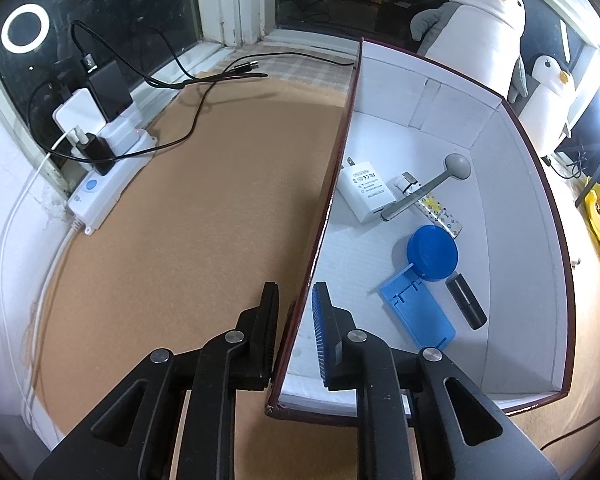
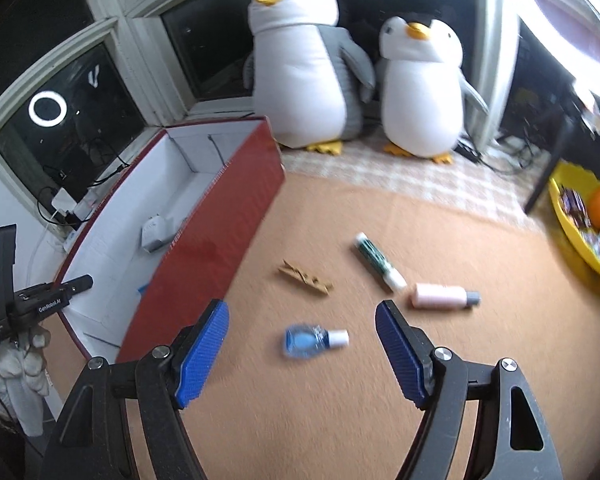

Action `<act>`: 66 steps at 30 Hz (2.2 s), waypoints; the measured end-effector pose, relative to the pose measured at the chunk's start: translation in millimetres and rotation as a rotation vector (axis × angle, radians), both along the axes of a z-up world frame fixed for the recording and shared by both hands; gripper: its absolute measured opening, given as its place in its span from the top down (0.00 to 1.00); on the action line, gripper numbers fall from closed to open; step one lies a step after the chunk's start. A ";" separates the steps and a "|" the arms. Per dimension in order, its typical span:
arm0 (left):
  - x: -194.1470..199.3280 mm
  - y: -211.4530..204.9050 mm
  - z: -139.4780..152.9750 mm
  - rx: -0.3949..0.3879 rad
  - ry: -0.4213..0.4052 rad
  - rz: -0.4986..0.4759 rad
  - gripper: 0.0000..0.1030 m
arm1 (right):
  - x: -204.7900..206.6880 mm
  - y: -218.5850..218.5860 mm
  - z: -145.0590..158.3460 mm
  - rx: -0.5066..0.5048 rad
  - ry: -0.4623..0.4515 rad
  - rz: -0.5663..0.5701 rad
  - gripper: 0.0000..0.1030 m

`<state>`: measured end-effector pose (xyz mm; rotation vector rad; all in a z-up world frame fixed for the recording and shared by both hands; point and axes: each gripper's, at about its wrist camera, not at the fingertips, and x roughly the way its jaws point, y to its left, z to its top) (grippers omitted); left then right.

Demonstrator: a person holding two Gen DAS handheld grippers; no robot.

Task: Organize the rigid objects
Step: 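Move the right gripper back toward the blue eye-drop bottle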

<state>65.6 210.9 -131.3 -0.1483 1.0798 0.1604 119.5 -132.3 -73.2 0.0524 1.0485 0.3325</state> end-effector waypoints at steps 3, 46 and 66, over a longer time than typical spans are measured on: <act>-0.7 -2.5 1.0 0.006 -0.001 -0.013 0.82 | -10.5 -10.1 -3.3 0.006 0.018 -0.040 0.30; -5.8 -3.1 7.9 0.037 -0.026 -0.101 0.79 | -40.8 -8.2 -62.9 0.046 0.127 -0.214 0.40; 7.2 -4.3 -3.9 0.043 -0.006 -0.095 0.87 | 7.0 9.2 -99.3 0.050 0.240 -0.243 0.44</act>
